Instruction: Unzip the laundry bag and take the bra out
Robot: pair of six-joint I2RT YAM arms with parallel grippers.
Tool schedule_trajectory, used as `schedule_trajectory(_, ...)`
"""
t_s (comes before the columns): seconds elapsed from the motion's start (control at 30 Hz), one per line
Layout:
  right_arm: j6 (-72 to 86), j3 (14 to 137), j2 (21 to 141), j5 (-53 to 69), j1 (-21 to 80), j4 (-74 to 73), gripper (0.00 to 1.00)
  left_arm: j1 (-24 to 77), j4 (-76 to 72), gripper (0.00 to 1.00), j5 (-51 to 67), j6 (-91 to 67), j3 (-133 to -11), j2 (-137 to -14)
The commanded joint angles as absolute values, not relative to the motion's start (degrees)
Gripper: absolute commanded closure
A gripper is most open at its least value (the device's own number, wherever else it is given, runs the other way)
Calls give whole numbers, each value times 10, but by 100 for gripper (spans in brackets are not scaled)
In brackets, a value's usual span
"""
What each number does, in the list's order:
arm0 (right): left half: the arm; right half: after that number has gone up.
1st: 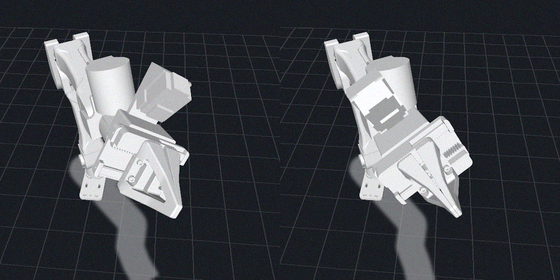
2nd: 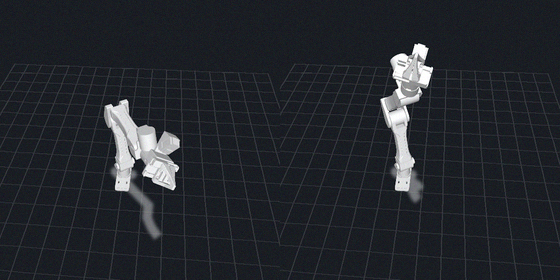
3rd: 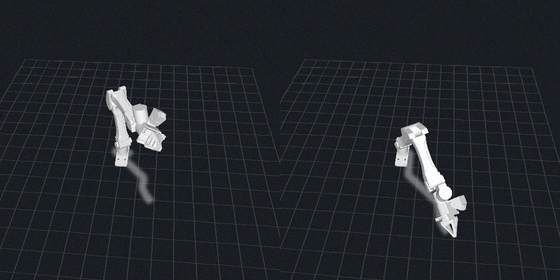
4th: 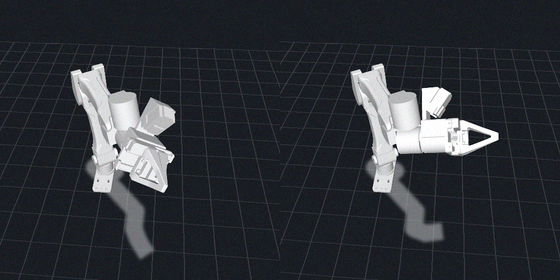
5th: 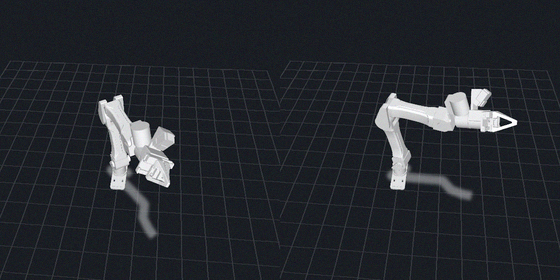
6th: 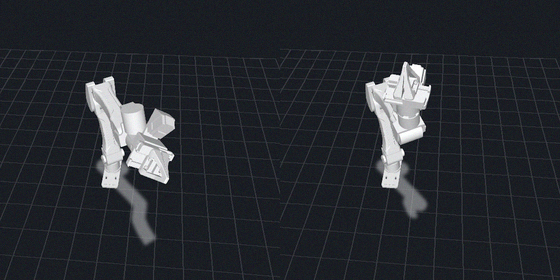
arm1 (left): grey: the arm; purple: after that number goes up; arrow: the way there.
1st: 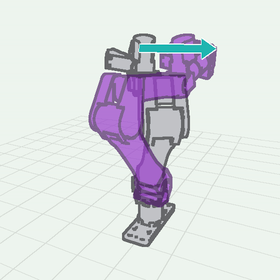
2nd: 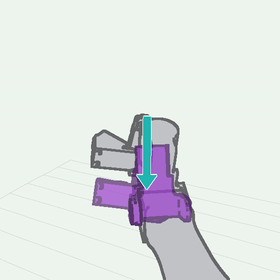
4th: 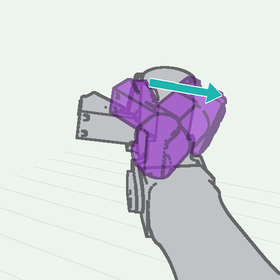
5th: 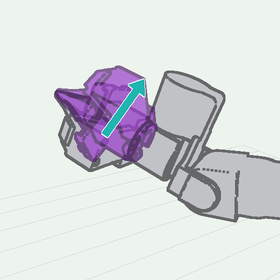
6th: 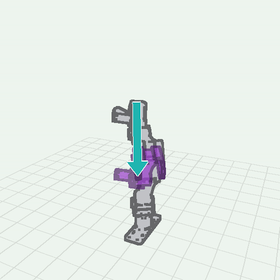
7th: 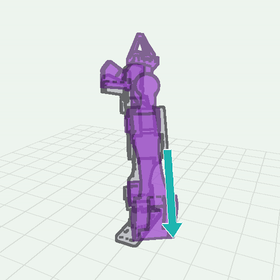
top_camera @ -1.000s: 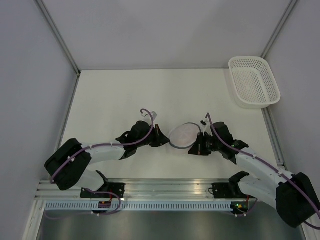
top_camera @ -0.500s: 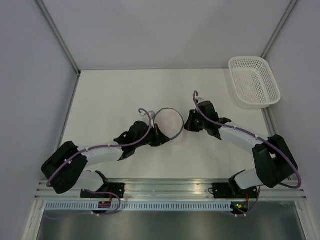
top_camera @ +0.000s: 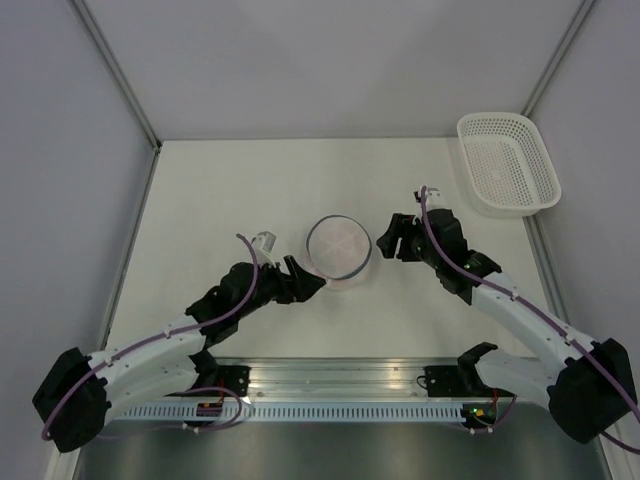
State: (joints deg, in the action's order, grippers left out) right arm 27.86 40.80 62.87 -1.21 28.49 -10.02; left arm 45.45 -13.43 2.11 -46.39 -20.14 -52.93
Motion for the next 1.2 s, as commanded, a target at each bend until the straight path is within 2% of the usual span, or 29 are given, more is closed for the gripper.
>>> schedule_trajectory(0.0,255,395,594,-14,287,-131,6,454,-96,8,-44,-479,-164,-475)
schedule_trajectory(0.03,257,391,590,-2,287,-129,2,454,-104,5,-46,-486,-149,-468)
schedule_trajectory(0.23,272,381,585,45,299,-97,2,454,-320,2,-26,-526,-86,-518)
schedule_trajectory(0.5,273,372,568,55,340,-85,2,446,-583,2,20,-574,-93,-682)
schedule_trajectory(1.0,273,352,559,65,353,-69,2,417,-531,2,9,-574,-148,-734)
schedule_trajectory(1.17,279,353,562,63,354,-62,2,412,-472,7,2,-586,-189,-775)
